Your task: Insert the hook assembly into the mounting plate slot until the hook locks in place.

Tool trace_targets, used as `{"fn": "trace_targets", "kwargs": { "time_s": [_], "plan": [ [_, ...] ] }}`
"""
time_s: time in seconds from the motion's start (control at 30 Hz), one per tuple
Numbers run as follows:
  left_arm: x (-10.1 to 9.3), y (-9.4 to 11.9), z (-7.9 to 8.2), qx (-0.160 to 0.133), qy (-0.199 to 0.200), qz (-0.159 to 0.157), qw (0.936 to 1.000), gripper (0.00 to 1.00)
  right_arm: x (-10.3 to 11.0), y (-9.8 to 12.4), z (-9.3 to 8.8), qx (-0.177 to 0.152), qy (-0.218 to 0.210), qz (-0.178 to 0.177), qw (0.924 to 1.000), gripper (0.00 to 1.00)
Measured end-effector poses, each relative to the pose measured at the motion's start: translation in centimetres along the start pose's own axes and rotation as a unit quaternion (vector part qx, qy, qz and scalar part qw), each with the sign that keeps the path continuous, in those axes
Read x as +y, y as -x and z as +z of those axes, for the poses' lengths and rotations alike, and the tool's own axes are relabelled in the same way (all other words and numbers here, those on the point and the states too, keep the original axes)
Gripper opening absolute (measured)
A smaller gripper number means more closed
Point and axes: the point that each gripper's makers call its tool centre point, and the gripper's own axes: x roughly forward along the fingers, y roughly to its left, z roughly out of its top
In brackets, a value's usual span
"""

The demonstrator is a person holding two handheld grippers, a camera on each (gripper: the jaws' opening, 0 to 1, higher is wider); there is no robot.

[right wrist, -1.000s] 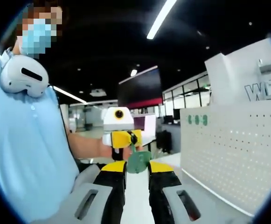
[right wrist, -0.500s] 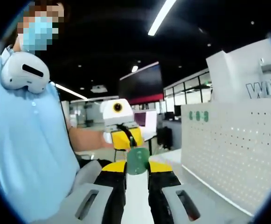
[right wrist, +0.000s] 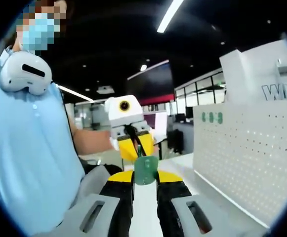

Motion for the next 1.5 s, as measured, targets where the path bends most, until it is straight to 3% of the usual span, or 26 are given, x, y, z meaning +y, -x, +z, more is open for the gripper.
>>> {"fn": "trace_targets", "kwargs": {
  "time_s": [0.47, 1.3, 1.4, 1.5],
  "plan": [
    [-0.21, -0.13, -0.65, 0.015, 0.001, -0.005, 0.9999, 0.05, 0.16, -0.21, -0.20, 0.010, 0.003, 0.002, 0.9999, 0.15],
    [-0.07, -0.11, -0.54, -0.004, 0.009, 0.009, 0.9999, 0.03, -0.04, -0.31, -0.20, 0.019, 0.016, -0.004, 0.9997, 0.15],
    [-0.05, -0.15, -0.50, -0.007, 0.011, 0.012, 0.9999, 0.03, -0.15, -0.33, -0.27, 0.020, 0.015, -0.008, 0.9997, 0.19],
    [0.14, -0.12, -0.51, -0.007, 0.011, 0.016, 0.9998, 0.03, -0.45, -0.27, -0.29, 0.021, 0.017, -0.016, 0.9995, 0.29]
  ]
}}
